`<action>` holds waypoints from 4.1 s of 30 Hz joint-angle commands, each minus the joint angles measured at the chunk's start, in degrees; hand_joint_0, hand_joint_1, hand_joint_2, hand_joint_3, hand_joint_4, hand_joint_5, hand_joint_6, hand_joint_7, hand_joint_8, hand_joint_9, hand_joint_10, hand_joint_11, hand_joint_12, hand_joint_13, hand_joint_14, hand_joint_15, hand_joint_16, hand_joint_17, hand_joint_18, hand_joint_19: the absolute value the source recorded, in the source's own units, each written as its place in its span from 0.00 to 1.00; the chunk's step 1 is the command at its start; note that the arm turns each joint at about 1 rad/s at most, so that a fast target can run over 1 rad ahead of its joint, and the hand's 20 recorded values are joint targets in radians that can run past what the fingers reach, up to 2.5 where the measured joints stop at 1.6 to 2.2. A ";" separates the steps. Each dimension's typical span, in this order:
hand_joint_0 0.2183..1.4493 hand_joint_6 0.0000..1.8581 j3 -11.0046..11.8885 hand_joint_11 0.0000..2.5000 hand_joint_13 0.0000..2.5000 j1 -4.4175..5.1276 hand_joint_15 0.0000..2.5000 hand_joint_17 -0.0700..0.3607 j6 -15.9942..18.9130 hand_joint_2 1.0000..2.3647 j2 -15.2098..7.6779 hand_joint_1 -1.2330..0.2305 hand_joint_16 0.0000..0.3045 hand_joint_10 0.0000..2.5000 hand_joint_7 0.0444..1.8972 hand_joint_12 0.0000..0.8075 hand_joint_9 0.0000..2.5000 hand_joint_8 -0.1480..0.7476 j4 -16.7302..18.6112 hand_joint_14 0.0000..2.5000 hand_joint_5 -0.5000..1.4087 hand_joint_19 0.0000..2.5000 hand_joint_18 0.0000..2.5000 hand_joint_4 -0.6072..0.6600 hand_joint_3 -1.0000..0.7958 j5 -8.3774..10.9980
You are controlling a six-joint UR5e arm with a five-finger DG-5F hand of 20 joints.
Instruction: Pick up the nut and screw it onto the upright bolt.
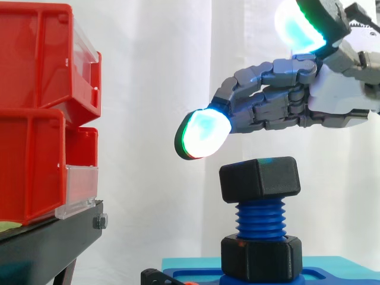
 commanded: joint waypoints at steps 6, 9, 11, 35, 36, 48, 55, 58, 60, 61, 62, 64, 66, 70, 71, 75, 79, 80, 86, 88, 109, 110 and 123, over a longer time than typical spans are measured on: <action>0.20 0.27 -0.04 0.00 0.00 1.04 0.00 0.49 0.02 0.00 -0.02 0.92 0.20 0.00 0.32 0.44 0.07 0.40 0.18 0.00 0.18 0.00 0.00 0.59 0.28 0.07; 0.20 0.27 -0.04 0.00 0.00 1.48 0.00 0.48 0.02 0.00 -0.02 0.92 0.20 0.00 0.33 0.44 0.07 0.40 0.09 0.00 0.18 0.00 0.00 0.59 0.28 0.07; 0.20 0.27 -0.04 0.00 0.00 1.56 0.00 0.48 0.29 0.00 -0.11 0.92 0.20 0.00 0.33 0.44 0.07 0.40 0.09 0.00 0.18 0.00 0.00 0.59 0.28 0.07; 0.21 0.27 -2.42 0.00 0.02 1.04 0.00 0.47 3.36 0.00 -0.28 0.88 0.19 0.00 0.39 0.44 0.08 0.43 4.93 0.00 0.18 0.00 0.00 0.63 0.28 -0.02; 0.21 0.27 -2.42 0.00 0.02 1.04 0.00 0.47 3.36 0.00 -0.28 0.88 0.19 0.00 0.39 0.44 0.09 0.44 4.93 0.00 0.18 0.00 0.00 0.63 0.28 -0.02; 0.21 0.27 -2.51 0.00 0.04 0.95 0.00 0.47 3.19 0.00 -0.28 0.82 0.19 0.00 0.41 0.44 0.12 0.45 4.66 0.00 0.19 0.00 0.00 0.65 0.28 -0.11; 0.21 0.27 -2.51 0.00 0.04 1.04 0.00 0.47 3.19 0.00 -0.37 0.81 0.19 0.00 0.40 0.44 0.12 0.45 4.66 0.00 0.19 0.00 0.00 0.65 0.28 -0.11; 0.21 0.27 -2.42 0.00 0.04 1.21 0.00 0.46 3.10 0.00 -0.37 0.81 0.19 0.00 0.40 0.44 0.12 0.45 4.75 0.00 0.19 0.00 0.00 0.65 0.28 -0.02; 0.21 0.27 -2.51 0.00 0.04 1.30 0.00 0.46 3.01 0.00 -0.37 0.81 0.19 0.00 0.40 0.44 0.12 0.45 4.84 0.00 0.19 0.00 0.00 0.65 0.28 0.07; 0.21 0.27 -2.51 0.00 0.04 1.39 0.00 0.46 3.01 0.00 -0.37 0.81 0.19 0.00 0.40 0.44 0.12 0.45 4.84 0.00 0.19 0.00 0.00 0.65 0.28 0.07; 0.21 0.27 -2.51 0.00 0.04 1.48 0.00 0.46 3.01 0.00 -0.37 0.81 0.19 0.00 0.40 0.44 0.12 0.45 5.01 0.00 0.19 0.00 0.00 0.65 0.28 0.07; 0.21 0.27 -2.51 0.00 0.04 1.48 0.00 0.46 3.01 0.00 -0.37 0.81 0.19 0.00 0.40 0.44 0.12 0.45 5.10 0.00 0.19 0.00 0.00 0.65 0.28 0.16; 0.21 0.27 -2.51 0.00 0.04 1.56 0.00 0.46 2.92 0.00 -0.37 0.81 0.19 0.00 0.40 0.44 0.12 0.45 5.19 0.00 0.19 0.00 0.00 0.65 0.28 0.07; 0.21 0.27 -2.42 0.00 0.05 1.21 0.00 0.46 3.71 0.00 -2.92 0.81 0.19 0.00 0.40 0.44 0.12 0.45 6.77 0.00 0.19 0.00 0.00 0.65 0.28 -0.28; 0.21 0.27 -2.51 0.00 0.05 1.48 0.00 0.46 3.80 0.00 -3.36 0.81 0.19 0.00 0.40 0.44 0.12 0.45 7.39 0.00 0.19 0.00 0.00 0.65 0.28 -0.37; 0.21 0.27 -1.01 0.00 0.05 1.74 0.00 0.46 3.45 0.00 -3.27 0.81 0.19 0.00 0.40 0.44 0.12 0.45 8.71 0.00 0.19 0.00 0.00 0.65 0.28 -0.28; 0.21 0.27 -0.22 0.00 0.05 1.21 0.00 0.46 3.45 0.00 -3.36 0.81 0.18 0.00 0.41 0.44 0.13 0.45 7.12 0.00 0.19 0.00 0.00 0.66 0.28 -0.98; 0.21 0.27 -0.22 0.00 0.05 1.21 0.00 0.46 3.45 0.00 -3.27 0.81 0.18 0.00 0.40 0.44 0.13 0.45 6.86 0.00 0.19 0.00 0.00 0.66 0.28 -1.16; 0.21 0.27 -0.22 0.00 0.06 1.21 0.00 0.45 3.45 0.00 -3.36 0.80 0.18 0.00 0.41 0.44 0.13 0.46 6.86 0.00 0.19 0.00 0.00 0.66 0.28 -1.16; 0.21 0.27 -0.31 0.00 0.06 1.12 0.00 0.45 3.45 0.00 -3.36 0.80 0.18 0.00 0.41 0.44 0.13 0.46 6.86 0.00 0.19 0.00 0.00 0.66 0.28 -1.16; 0.22 0.27 -0.31 0.00 0.11 0.07 0.00 0.39 3.36 0.00 -3.36 0.71 0.14 0.00 0.46 0.40 0.21 0.49 4.22 0.00 0.22 0.00 0.03 0.73 0.28 -2.83; 0.22 0.27 -0.31 0.00 0.12 -0.02 0.00 0.38 3.36 0.00 -3.36 0.70 0.14 0.00 0.47 0.39 0.23 0.49 4.22 0.00 0.22 0.00 0.05 0.74 0.28 -2.92; 0.23 0.27 -0.22 0.00 0.19 -1.86 0.00 0.34 3.01 0.00 -3.27 0.64 0.11 0.00 0.59 0.35 0.33 0.49 4.66 0.00 0.26 0.00 0.12 0.70 0.28 -5.29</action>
